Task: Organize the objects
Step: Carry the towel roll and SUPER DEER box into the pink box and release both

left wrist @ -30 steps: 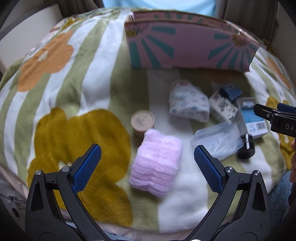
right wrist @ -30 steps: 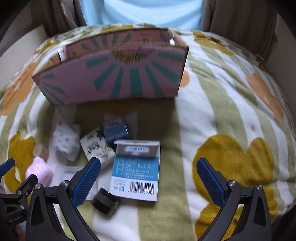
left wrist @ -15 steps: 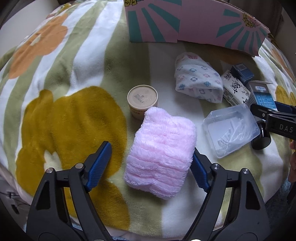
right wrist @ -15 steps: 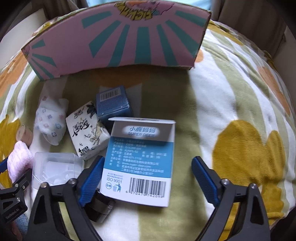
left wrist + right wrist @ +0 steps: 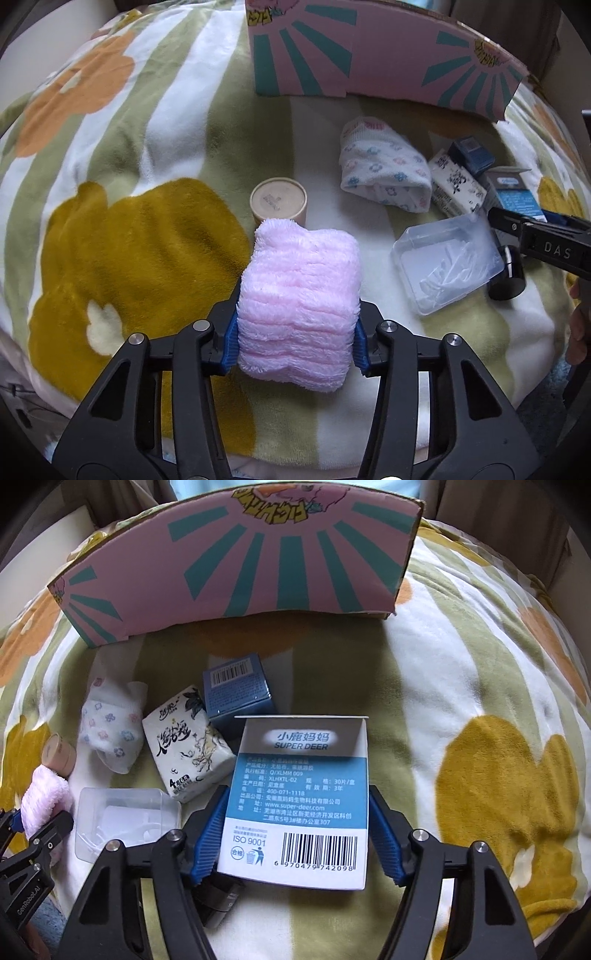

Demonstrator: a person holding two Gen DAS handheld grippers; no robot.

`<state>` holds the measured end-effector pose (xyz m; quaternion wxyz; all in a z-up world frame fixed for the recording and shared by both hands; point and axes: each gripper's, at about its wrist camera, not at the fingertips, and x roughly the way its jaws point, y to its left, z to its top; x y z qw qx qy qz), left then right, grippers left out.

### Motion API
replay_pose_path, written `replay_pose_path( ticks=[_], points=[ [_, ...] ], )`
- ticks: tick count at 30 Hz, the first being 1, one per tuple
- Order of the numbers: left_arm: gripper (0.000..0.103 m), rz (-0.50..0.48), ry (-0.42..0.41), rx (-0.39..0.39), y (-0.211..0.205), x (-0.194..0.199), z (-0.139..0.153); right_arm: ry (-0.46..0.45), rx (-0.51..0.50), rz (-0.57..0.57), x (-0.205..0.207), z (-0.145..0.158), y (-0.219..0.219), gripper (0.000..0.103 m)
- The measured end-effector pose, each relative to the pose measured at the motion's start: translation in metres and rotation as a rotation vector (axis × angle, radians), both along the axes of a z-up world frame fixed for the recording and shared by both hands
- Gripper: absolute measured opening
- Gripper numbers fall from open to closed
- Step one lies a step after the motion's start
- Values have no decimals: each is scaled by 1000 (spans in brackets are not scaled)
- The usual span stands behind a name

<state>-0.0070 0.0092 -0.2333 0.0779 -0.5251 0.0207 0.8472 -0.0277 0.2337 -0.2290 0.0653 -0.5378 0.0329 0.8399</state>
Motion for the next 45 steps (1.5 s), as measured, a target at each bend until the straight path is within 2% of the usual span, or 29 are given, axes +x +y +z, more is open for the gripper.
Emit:
replay_pose_path(
  ticks=[9, 13, 21, 28, 33, 38, 40, 45],
  points=[
    [43, -7, 54, 55, -1, 12, 34, 43, -15, -13, 10, 24, 14, 66],
    [43, -8, 77, 86, -1, 14, 51, 71, -28, -19, 6, 37, 5, 66],
    [43, -7, 126, 124, -1, 11, 85, 165, -42, -24, 29, 89, -7, 66],
    [43, -45, 223, 132, 7, -3, 137, 263, -31, -1, 23, 143, -7, 66],
    [43, -113, 281, 117, 19, -30, 179, 324, 0, 49, 2, 185, -13, 66],
    [43, -164, 320, 84, 31, -70, 217, 358, -29, 92, -30, 217, -13, 66],
    [43, -173, 329, 62, 36, -86, 225, 358, -26, 99, -49, 226, -11, 66],
    [43, -201, 266, 40, 46, -147, 226, 320, -57, 106, -104, 229, -1, 66]
  ],
)
